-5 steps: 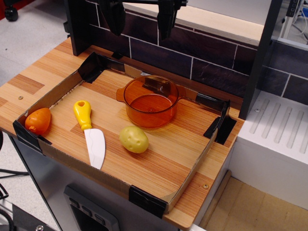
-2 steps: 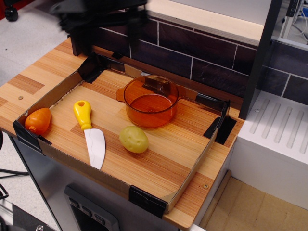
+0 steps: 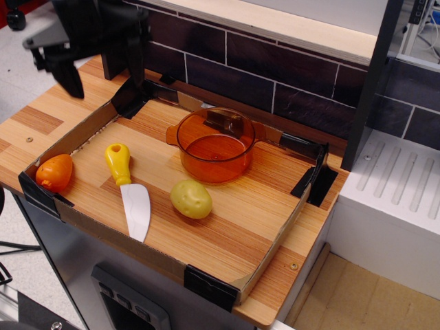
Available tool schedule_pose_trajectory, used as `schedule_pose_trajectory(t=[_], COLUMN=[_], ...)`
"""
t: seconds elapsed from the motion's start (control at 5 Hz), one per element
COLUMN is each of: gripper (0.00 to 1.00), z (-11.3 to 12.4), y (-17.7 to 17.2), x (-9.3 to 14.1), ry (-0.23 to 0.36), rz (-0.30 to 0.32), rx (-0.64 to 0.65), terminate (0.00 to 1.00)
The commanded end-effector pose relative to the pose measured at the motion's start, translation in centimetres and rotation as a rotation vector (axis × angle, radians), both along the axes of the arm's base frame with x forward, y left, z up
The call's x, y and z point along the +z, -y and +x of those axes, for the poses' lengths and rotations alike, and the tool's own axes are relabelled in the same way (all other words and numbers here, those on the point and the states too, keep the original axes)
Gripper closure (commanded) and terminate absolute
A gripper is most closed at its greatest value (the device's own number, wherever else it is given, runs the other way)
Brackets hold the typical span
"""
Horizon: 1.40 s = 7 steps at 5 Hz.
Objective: Put knife in pot
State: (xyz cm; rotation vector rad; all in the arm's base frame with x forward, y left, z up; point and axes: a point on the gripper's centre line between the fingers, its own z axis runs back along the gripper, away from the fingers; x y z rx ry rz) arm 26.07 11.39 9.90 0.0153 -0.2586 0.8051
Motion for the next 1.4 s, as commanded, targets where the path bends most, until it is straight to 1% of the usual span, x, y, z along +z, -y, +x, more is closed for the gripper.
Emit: schedule_pose_trajectory(t=[0.0,0.2,0.4,0.6,0.8,1.0,1.2], gripper=[0.0,0.0,0.0,0.0,0.0,0.0,0.0], z=[0.6,0.4,0.3,0.1,-0.1,-0.5,-0.7], y=[-2.5,-3.0,-2.4,-1.4,-0.6,-0.1,-0.6], x=[-2.1,-3.8,-5.8,-6.4,-6.6,-7.8,-9.1], ry=[-0.019,-0.036,-0.082,-0.099,-0.097,-0.127,-0.131], rz=[0.007,0.026,0.019,-0.011,-0.032,-0.038,-0.017], rx=[0.023,0.039,0.034,0.034,0.027,0.04,0.036], terminate=[0.0,0.0,0.0,0.0,0.0,0.0,0.0])
